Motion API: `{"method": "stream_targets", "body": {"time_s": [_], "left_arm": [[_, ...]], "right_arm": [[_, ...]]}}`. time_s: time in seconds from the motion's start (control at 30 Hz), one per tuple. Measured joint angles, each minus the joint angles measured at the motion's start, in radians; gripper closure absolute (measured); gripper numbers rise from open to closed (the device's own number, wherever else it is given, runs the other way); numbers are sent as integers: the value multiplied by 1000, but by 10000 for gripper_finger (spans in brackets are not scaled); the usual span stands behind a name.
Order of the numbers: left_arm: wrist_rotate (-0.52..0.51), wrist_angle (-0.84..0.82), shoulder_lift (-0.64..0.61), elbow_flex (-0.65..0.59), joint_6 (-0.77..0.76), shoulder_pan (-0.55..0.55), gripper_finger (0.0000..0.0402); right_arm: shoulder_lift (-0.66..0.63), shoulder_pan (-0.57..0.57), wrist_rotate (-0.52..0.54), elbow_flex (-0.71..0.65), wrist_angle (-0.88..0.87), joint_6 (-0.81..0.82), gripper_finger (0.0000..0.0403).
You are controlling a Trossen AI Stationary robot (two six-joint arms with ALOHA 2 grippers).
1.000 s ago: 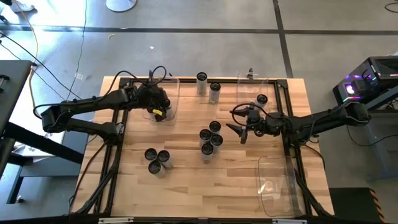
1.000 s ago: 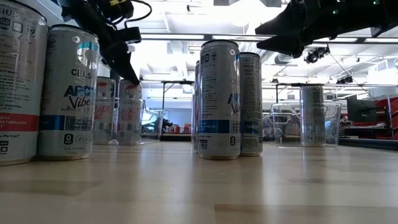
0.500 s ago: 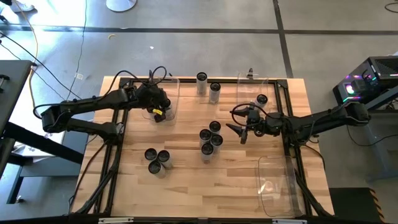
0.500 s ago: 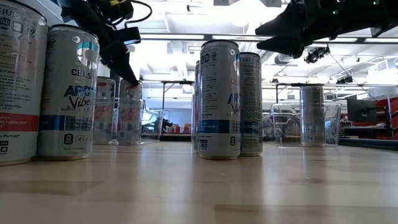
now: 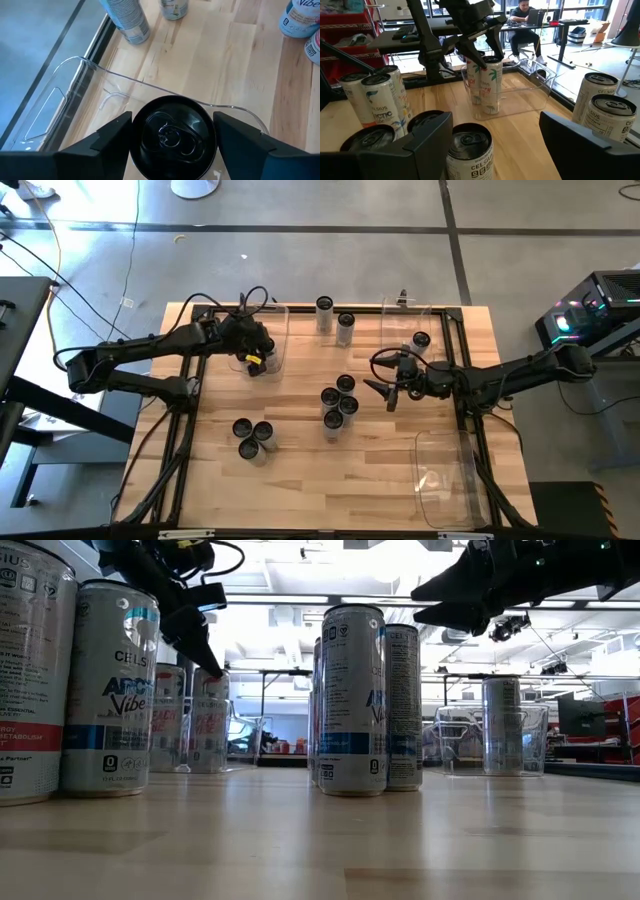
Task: Sort soda cans
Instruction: Put the white-pink soda can into the top left transparent bin
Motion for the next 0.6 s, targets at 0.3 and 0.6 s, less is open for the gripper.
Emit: {"method": "stream_targets", "body": {"time_s": [0.3,0.6], "left_arm": [[27,-7,-23,0,-10,-20,167],[81,-24,-31,-1,-11,-21,195]], "right_arm": [[0,0,0,0,-1,0,110],[0,0,0,0,-1,1,110]]}}
